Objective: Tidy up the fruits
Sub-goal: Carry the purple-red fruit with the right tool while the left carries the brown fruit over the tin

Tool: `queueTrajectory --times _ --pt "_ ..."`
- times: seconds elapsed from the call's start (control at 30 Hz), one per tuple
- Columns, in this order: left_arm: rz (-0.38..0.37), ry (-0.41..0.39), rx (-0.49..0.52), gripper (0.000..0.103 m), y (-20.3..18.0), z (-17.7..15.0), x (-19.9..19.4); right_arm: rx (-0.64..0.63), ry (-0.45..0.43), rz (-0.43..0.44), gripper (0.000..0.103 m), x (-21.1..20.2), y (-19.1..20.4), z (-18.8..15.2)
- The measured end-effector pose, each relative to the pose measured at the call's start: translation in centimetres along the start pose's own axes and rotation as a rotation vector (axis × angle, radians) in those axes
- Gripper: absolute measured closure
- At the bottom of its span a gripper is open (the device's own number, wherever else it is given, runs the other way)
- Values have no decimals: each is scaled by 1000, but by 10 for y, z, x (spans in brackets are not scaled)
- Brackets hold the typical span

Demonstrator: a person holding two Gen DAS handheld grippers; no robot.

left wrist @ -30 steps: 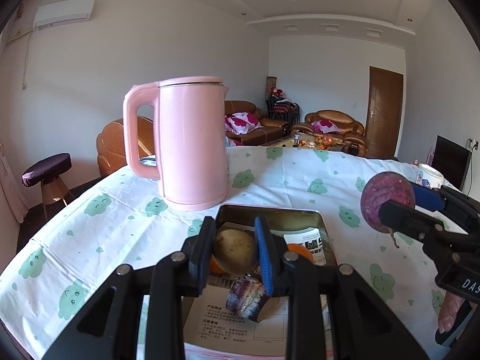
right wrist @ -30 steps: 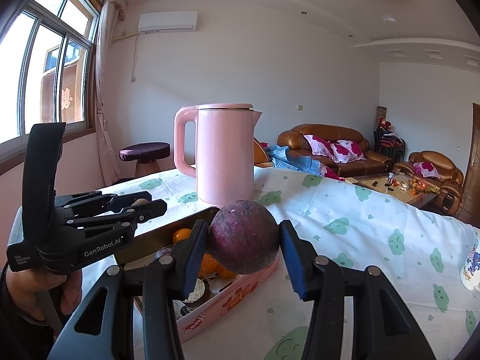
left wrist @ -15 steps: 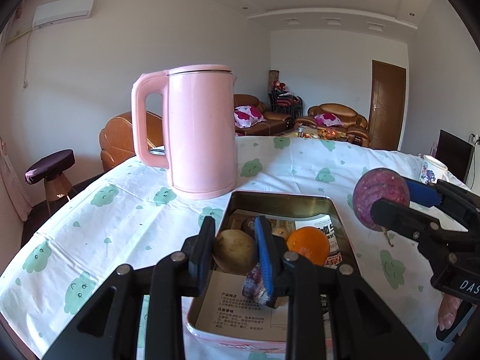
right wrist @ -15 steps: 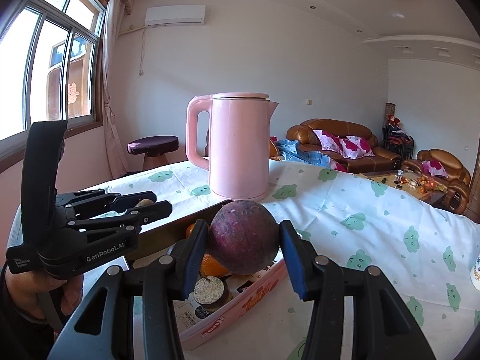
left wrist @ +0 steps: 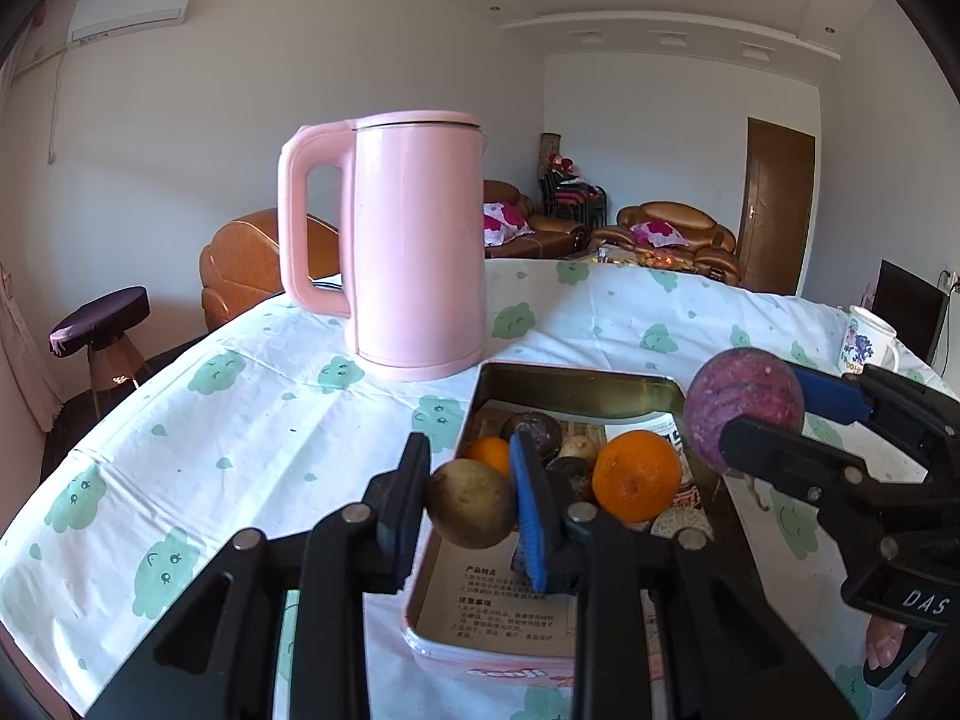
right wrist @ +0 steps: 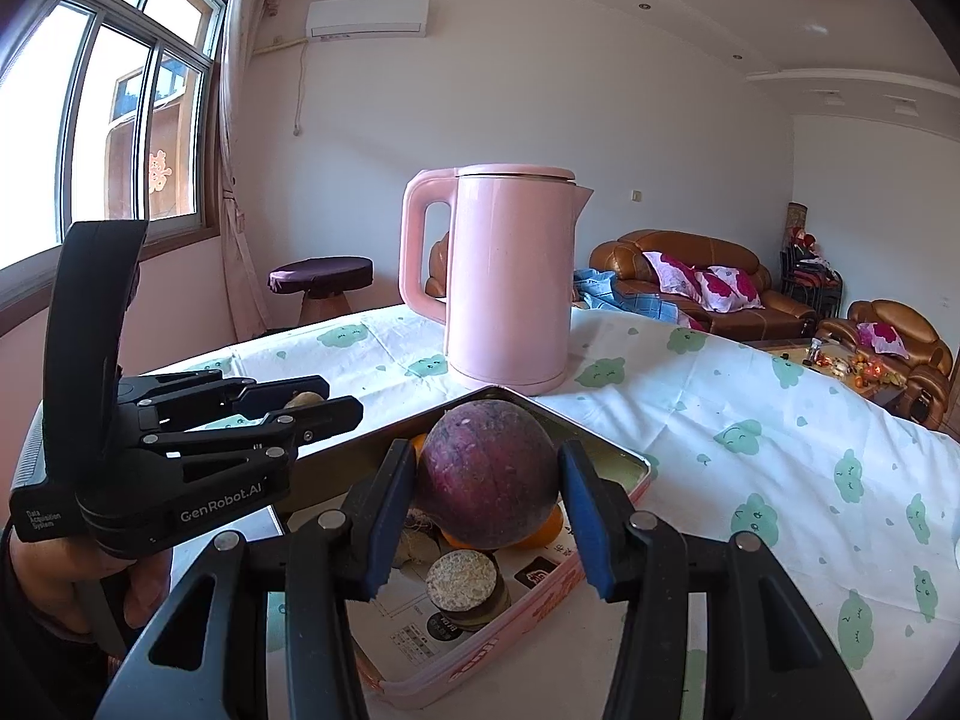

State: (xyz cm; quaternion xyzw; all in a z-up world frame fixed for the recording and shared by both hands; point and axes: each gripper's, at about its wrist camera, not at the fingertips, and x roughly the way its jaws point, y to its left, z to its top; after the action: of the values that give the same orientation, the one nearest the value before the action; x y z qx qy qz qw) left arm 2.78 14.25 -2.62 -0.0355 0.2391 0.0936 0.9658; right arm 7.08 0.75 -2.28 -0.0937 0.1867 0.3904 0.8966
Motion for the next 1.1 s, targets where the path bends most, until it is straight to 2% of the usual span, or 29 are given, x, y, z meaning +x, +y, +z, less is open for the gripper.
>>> queueTrajectory --times 1.1 --pt "-15 40 8 74 7 -14 7 -6 64 42 52 18 18 -14"
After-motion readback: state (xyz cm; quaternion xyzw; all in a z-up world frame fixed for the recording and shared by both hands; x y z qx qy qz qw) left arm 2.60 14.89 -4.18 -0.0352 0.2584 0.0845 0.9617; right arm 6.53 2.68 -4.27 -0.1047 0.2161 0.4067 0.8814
